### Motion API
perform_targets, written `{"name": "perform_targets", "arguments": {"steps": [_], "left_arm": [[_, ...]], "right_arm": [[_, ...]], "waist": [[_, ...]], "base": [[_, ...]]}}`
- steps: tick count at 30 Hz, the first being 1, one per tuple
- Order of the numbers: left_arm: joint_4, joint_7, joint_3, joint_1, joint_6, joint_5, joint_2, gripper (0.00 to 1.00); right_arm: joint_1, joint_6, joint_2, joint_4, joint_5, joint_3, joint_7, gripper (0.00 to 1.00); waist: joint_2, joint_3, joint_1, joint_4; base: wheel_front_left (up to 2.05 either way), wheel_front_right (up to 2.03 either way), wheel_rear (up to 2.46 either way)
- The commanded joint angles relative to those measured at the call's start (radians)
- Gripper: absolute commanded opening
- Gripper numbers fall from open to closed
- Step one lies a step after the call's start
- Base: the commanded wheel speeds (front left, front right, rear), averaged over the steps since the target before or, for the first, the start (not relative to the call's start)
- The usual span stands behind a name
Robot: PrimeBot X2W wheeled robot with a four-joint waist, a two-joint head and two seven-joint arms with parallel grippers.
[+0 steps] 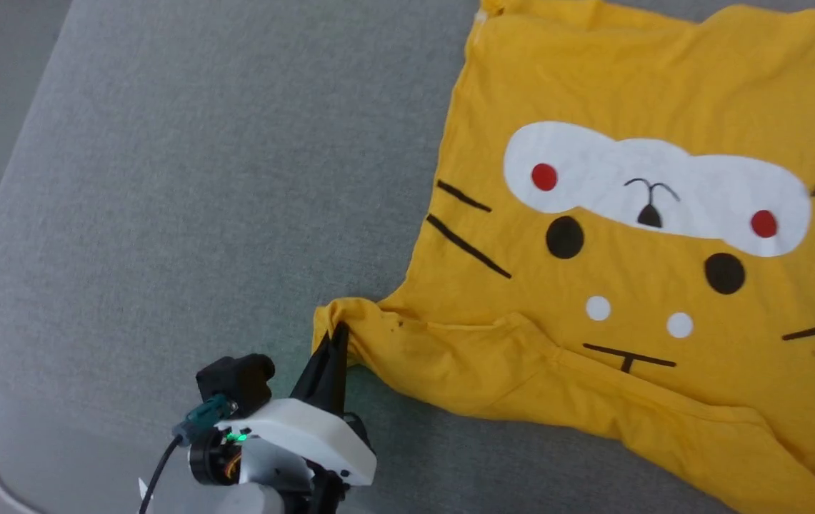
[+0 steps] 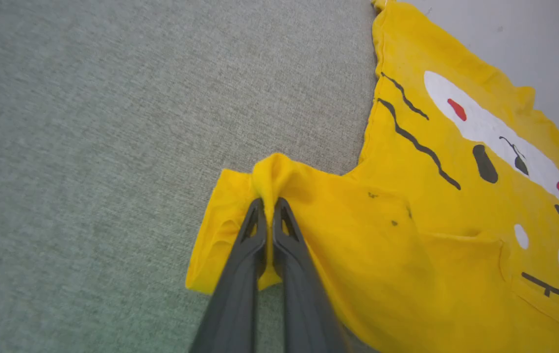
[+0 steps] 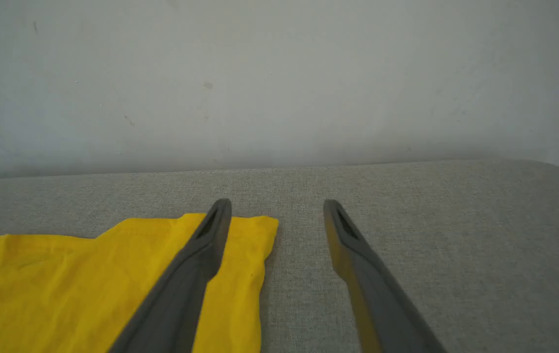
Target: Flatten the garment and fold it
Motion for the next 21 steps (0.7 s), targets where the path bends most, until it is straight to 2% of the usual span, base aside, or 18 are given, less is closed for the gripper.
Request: {"name": "perform_targets", "arguments": {"steps": [1, 7, 12, 13, 14, 15, 16, 17, 21], "left_arm": [[0.001, -0.009, -0.005, -0.018, -0.007, 0.009, -0.005, 0.00], [0.002, -0.033, -0.023, -0.045, -0.012, 0.011, -0.019, 0.00], [-0.001, -0.045, -0.032, -0.052, -0.010, 0.018, -0.021, 0.00], [-0.002, -0.046, -0.033, -0.053, -0.010, 0.018, -0.021, 0.00], [-0.003, -0.047, -0.035, -0.053, -0.010, 0.017, -0.022, 0.00], [-0.004, -0.048, -0.035, -0.054, -0.010, 0.018, -0.022, 0.00], [-0.005, -0.048, -0.036, -0.054, -0.009, 0.018, -0.021, 0.00], [-0.005, -0.049, -0.036, -0.055, -0.008, 0.018, -0.021, 0.00], [-0.007, -0.058, -0.035, -0.059, -0.010, 0.016, -0.021, 0.00]], "right_arm": [[-0.026, -0.001, -0.008, 0.015, -0.025, -0.008, 0.032, 1.00], [-0.116, -0.001, -0.016, 0.043, -0.152, -0.065, 0.219, 1.00], [-0.141, -0.001, 0.005, 0.016, -0.245, -0.122, 0.358, 1.00], [-0.143, -0.001, 0.012, 0.009, -0.258, -0.133, 0.383, 0.96], [-0.145, -0.001, 0.019, 0.000, -0.268, -0.140, 0.403, 0.68], [-0.145, -0.001, 0.023, -0.011, -0.277, -0.145, 0.416, 0.35], [-0.144, -0.001, 0.025, -0.024, -0.286, -0.148, 0.426, 0.15], [-0.142, -0.001, 0.025, -0.037, -0.294, -0.147, 0.430, 0.00], [-0.117, -0.001, 0.028, -0.088, -0.279, -0.151, 0.380, 0.00]], "waist": [[0.0000, 0.108, -0.0004, 0.093], [0.0000, 0.151, -0.0004, 0.116], [0.0000, 0.168, -0.0004, 0.119], [0.0000, 0.171, -0.0004, 0.119], [0.0000, 0.172, -0.0004, 0.119], [0.0000, 0.174, -0.0004, 0.119], [0.0000, 0.174, -0.0004, 0.119], [0.0000, 0.174, -0.0004, 0.119], [0.0000, 0.153, -0.0004, 0.116]], "base": [[0.00, 0.00, 0.00], [0.00, 0.00, 0.00], [0.00, 0.00, 0.00], [0.00, 0.00, 0.00], [0.00, 0.00, 0.00], [0.00, 0.00, 0.00], [0.00, 0.00, 0.00], [0.00, 0.00, 0.00], [0.00, 0.00, 0.00]]}}
